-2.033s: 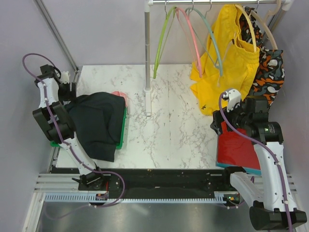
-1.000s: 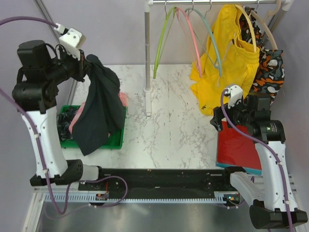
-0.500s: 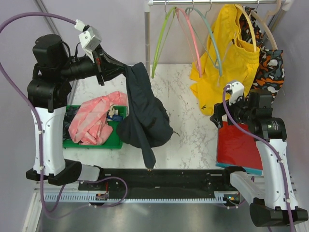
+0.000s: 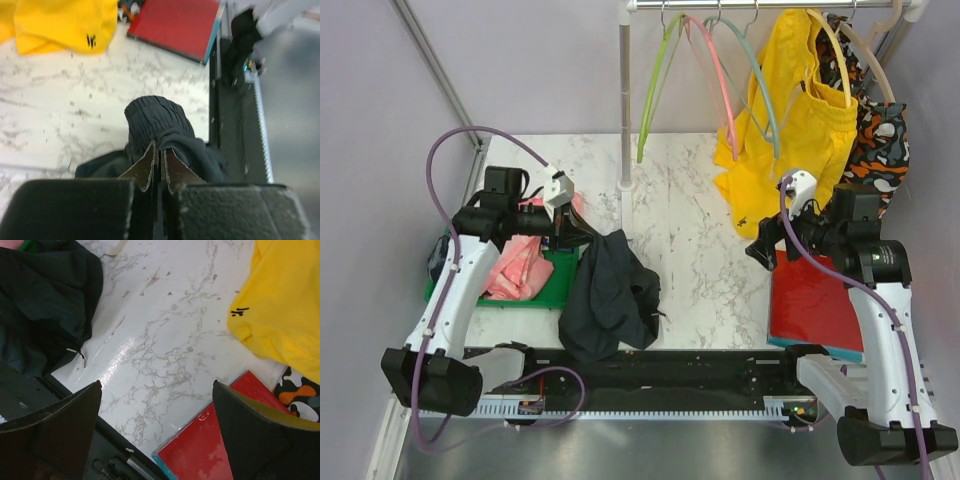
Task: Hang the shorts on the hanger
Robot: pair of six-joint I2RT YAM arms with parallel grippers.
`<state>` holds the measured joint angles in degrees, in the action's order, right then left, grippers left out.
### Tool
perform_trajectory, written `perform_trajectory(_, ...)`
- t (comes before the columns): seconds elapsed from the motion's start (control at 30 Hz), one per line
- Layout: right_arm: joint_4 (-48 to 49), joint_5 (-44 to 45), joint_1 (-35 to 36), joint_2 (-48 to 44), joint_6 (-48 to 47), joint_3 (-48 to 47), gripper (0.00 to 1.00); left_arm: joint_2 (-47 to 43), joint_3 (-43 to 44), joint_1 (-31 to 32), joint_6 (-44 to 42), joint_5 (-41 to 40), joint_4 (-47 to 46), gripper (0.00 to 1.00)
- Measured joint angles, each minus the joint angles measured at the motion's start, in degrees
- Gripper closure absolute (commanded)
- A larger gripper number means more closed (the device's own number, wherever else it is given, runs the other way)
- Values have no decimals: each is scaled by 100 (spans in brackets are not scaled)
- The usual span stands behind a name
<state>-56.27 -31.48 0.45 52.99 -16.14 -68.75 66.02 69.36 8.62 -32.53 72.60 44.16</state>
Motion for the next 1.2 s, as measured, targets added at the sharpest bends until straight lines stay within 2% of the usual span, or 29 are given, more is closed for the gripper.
perform_trajectory(0.17, -37, -719, 26, 232, -332, 212, 14, 435, -81, -468, -2688, -444, 1875, 98)
perform_trajectory(0.27, 46, -911, 286, 520, -361, 476, 14, 527, -118, -678, -3816, -719, 2518, 98)
perform_trajectory(0.37, 321, -719, 1169, 905, -282, 789, 11, 337, -352, -706, -4542, -1019, 2841, 98)
perform_trajectory(0.47, 640, -584, 1950, 1207, -247, 793, 11, 7, -686, -706, -4896, -1283, 3036, 98)
perform_trajectory(0.63, 1202, -240, 2828, 2100, -256, 426, 14, -444, -1117, -706, -5187, -1692, 3226, 98)
perform_trajectory(0.83, 1945, 208, 4133, 3327, -203, -122, 12, -632, -1268, -704, -5243, -1906, 3250, 98)
perform_trajectory(1.0, 2282, 634, 4940, 3952, -264, -400, 12, -682, -1314, -706, -5250, -2017, 3248, 97)
perform_trajectory(1.1, 2426, 942, 5239, 4273, -426, -461, 24, -682, -1329, -706, -5287, -2059, 3248, 97)
perform_trajectory(1.2, 2457, 1130, 5285, 4564, -525, -505, 92, -682, -1329, -704, -5302, -2105, 3248, 96)
